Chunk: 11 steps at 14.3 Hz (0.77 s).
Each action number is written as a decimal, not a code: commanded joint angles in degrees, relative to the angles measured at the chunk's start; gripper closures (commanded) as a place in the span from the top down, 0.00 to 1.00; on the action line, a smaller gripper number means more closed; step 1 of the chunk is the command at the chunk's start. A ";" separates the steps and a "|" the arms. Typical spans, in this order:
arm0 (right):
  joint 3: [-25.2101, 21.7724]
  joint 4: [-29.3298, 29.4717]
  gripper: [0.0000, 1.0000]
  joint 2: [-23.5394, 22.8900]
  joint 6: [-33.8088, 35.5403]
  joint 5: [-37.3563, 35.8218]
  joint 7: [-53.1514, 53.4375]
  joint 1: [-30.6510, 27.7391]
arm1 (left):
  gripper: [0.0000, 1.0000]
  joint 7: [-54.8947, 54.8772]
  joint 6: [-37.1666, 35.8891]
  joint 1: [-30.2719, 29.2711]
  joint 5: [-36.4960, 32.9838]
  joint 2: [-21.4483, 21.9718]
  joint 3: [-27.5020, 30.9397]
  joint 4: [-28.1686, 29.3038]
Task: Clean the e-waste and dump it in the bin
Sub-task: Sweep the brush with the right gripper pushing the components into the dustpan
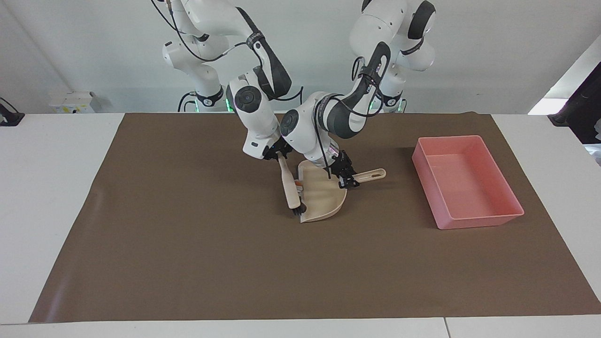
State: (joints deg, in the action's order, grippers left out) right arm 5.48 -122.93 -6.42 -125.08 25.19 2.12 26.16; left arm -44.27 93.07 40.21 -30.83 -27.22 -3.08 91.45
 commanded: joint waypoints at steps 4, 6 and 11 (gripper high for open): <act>0.41 1.21 0.00 -0.70 -0.87 13.12 -7.57 1.35 | 0.00 -0.99 -0.88 1.27 -0.64 -0.90 0.62 -0.75; 0.41 1.91 0.00 0.09 0.27 13.31 -7.21 1.26 | 0.00 -0.99 -0.88 1.27 -0.64 -0.90 0.62 -0.75; 0.14 1.65 0.00 2.37 3.26 12.43 -6.25 0.82 | 0.00 -1.52 -0.53 0.48 -0.20 -0.64 0.54 0.65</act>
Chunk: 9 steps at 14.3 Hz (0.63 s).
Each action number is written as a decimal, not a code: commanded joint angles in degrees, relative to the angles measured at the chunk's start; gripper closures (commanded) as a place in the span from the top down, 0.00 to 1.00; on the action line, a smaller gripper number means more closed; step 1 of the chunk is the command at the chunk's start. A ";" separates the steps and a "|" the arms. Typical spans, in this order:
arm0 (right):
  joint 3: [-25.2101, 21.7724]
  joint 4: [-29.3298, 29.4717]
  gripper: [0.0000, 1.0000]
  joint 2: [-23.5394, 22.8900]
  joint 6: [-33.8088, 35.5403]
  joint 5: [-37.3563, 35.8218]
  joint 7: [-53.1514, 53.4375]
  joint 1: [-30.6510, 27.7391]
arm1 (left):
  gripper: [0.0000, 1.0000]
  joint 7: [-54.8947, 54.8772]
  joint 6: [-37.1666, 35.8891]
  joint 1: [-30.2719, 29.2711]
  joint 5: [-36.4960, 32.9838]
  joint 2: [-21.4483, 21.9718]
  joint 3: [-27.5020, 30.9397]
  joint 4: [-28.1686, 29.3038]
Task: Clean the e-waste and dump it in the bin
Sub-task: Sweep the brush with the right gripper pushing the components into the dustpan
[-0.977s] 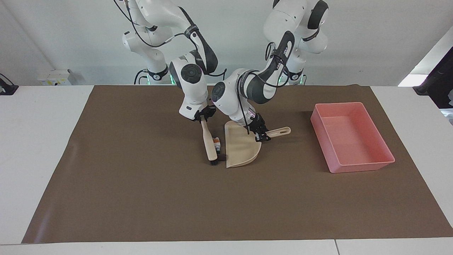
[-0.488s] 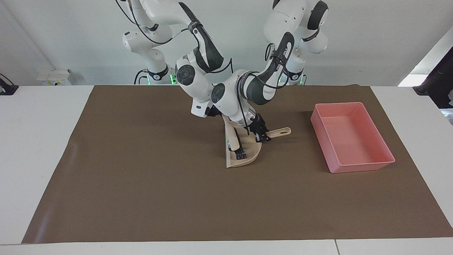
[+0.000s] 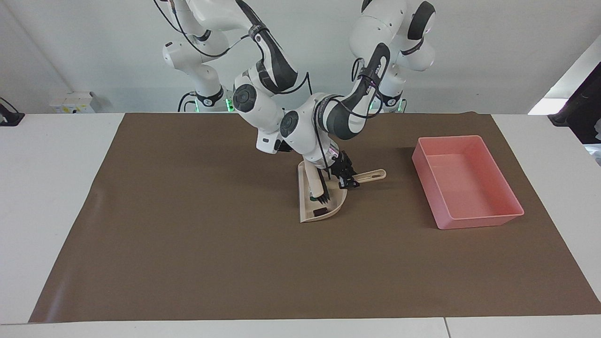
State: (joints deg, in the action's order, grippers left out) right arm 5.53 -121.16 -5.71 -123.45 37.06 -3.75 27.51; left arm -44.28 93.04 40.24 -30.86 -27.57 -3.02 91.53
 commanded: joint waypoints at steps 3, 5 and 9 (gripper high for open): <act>0.01 -0.57 0.00 2.28 1.81 -2.06 1.28 -0.35 | 0.00 -2.21 1.34 -0.33 0.10 -0.02 0.47 0.85; 0.09 -1.18 0.00 2.63 1.89 -7.76 3.30 -0.26 | 0.00 -2.65 2.05 -0.86 1.85 -0.02 0.47 0.85; 0.01 -3.12 0.00 4.12 5.74 -16.99 6.98 -0.17 | 0.00 -3.62 3.37 -1.65 2.03 0.06 0.47 0.85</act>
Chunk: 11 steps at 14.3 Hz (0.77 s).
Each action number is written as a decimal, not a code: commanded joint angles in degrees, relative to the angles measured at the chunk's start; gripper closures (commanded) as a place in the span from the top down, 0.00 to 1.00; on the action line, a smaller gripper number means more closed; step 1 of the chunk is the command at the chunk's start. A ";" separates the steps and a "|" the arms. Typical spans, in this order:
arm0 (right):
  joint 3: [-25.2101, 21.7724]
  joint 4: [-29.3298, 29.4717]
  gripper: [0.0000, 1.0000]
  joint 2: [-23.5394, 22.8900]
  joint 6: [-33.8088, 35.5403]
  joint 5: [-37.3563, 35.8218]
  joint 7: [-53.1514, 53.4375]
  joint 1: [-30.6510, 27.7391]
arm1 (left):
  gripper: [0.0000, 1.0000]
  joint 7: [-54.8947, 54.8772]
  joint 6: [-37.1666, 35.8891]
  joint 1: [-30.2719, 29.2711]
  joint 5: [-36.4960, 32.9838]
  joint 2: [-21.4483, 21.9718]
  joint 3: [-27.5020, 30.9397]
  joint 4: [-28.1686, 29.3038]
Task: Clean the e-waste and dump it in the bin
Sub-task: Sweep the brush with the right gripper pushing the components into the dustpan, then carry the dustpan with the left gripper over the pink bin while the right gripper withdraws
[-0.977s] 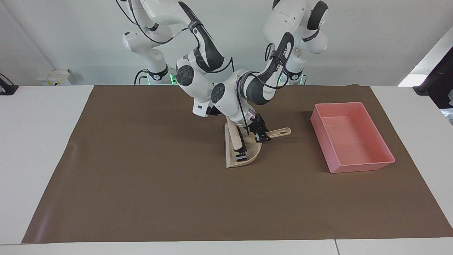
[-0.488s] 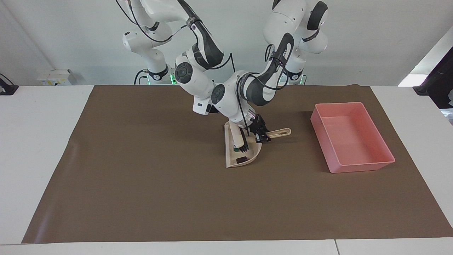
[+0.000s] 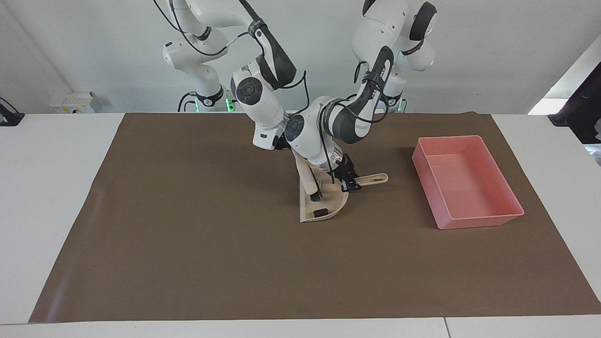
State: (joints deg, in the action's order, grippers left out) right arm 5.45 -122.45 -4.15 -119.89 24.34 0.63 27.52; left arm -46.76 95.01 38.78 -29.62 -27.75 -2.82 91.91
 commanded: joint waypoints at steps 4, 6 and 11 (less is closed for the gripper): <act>0.09 -1.65 0.00 6.25 7.03 -11.86 7.27 -4.30 | 0.00 -1.23 2.98 -0.46 0.79 3.31 0.18 2.83; 0.00 -1.47 0.00 7.57 8.26 -12.90 9.20 -7.98 | 0.00 -1.23 4.82 -1.33 0.88 6.20 0.18 5.90; -0.08 -0.33 0.00 9.16 13.00 -19.49 10.00 -15.20 | 0.00 -7.71 7.82 -6.26 3.33 14.20 0.36 10.31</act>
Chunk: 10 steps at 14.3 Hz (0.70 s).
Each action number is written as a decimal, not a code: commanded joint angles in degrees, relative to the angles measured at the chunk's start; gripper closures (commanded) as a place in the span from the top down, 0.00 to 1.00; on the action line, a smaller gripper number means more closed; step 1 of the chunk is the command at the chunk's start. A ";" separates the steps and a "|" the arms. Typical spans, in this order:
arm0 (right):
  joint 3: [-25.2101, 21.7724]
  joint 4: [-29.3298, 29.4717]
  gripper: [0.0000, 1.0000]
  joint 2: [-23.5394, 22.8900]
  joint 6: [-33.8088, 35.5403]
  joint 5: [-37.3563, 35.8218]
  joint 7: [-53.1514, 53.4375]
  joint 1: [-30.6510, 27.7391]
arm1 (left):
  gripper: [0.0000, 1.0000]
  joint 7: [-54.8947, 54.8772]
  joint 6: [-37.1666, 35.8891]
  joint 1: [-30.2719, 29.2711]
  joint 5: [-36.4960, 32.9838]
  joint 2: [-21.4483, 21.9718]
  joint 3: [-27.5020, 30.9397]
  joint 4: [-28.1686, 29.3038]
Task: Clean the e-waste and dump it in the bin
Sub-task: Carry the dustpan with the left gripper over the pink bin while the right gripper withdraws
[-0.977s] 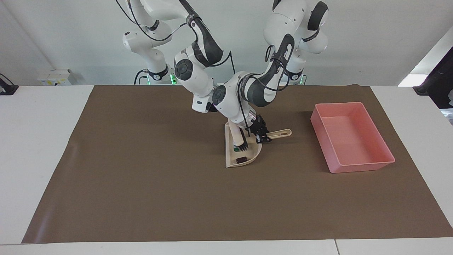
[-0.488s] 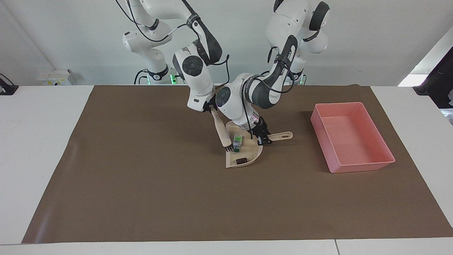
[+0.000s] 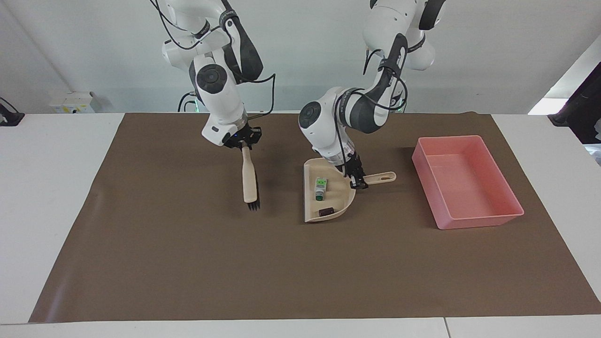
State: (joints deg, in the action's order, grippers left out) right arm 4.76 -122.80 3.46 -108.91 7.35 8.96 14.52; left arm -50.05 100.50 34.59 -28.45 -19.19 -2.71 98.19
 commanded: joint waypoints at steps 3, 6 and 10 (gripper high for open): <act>0.69 0.19 0.00 1.64 3.44 -7.78 -0.07 -7.29 | 0.00 -8.12 2.33 -7.16 4.01 7.41 0.25 3.68; 0.78 0.10 0.00 0.15 1.60 -10.16 -7.70 -14.93 | 0.00 -10.59 2.42 -12.86 4.45 9.51 0.17 3.41; 0.78 -0.07 0.00 -3.19 -1.39 -13.24 -15.79 -21.88 | 0.00 -21.64 4.09 -23.58 8.84 13.64 0.25 3.50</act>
State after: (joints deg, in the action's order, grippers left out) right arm 4.65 -122.87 1.54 -108.58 -4.77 -3.63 -4.85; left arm -65.86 102.36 15.83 -22.22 -9.67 -2.23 99.32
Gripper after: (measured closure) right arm 0.736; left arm 0.665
